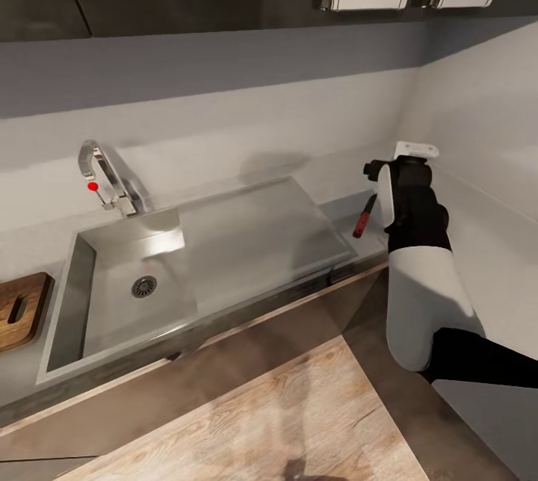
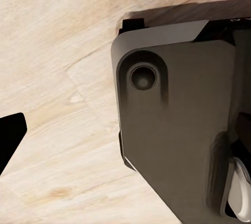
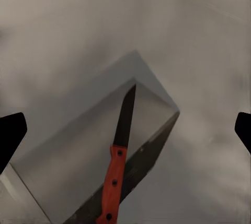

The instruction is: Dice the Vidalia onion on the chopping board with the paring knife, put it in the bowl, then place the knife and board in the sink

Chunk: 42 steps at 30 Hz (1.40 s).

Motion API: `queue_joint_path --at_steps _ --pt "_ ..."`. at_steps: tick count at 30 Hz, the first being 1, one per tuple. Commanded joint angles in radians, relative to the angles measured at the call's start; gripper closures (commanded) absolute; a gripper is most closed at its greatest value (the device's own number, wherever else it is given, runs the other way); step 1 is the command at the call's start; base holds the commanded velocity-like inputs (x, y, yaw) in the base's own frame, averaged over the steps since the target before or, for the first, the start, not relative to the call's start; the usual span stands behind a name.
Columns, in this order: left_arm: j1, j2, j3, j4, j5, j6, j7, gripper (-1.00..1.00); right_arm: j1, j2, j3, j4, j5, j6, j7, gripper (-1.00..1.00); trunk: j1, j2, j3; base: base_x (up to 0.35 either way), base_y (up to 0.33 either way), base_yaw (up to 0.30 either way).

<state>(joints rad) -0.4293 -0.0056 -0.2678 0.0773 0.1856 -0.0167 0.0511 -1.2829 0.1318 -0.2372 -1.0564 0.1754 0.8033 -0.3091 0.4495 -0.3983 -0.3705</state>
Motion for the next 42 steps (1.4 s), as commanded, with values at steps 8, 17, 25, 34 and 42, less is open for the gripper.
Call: queue_joint_path --at_steps 8,17,25,34,42 --pt "-0.001 -0.001 -0.008 0.003 0.009 -0.001 0.0 -1.0 -0.001 0.004 -0.002 0.042 0.007 0.057 0.005 -1.0 0.001 -0.002 -0.002 0.0 0.0 0.0" --pt "-0.002 -0.002 -0.008 0.003 0.009 -0.001 -0.002 -1.0 -0.001 0.006 -0.002 0.1 -0.012 0.075 0.005 -1.0 0.001 -0.002 -0.002 0.0 0.0 0.0" --pt "-0.002 -0.002 -0.008 0.002 0.009 -0.002 -0.002 -1.0 -0.001 0.003 -0.005 0.105 -0.135 0.167 0.004 -1.0 0.001 -0.002 -0.002 0.0 0.0 0.0" --pt "-0.002 -0.002 -0.008 0.002 0.009 -0.002 -0.003 -1.0 -0.001 -0.007 -0.024 0.095 -0.174 0.177 0.004 -1.0 0.001 -0.002 -0.002 0.0 0.0 0.0" --pt "-0.001 -0.002 -0.008 0.002 0.008 -0.002 -0.003 -1.0 -0.001 -0.06 -0.12 0.09 -0.236 0.177 0.006 -1.0 0.001 -0.002 -0.002 0.0 0.0 0.0"
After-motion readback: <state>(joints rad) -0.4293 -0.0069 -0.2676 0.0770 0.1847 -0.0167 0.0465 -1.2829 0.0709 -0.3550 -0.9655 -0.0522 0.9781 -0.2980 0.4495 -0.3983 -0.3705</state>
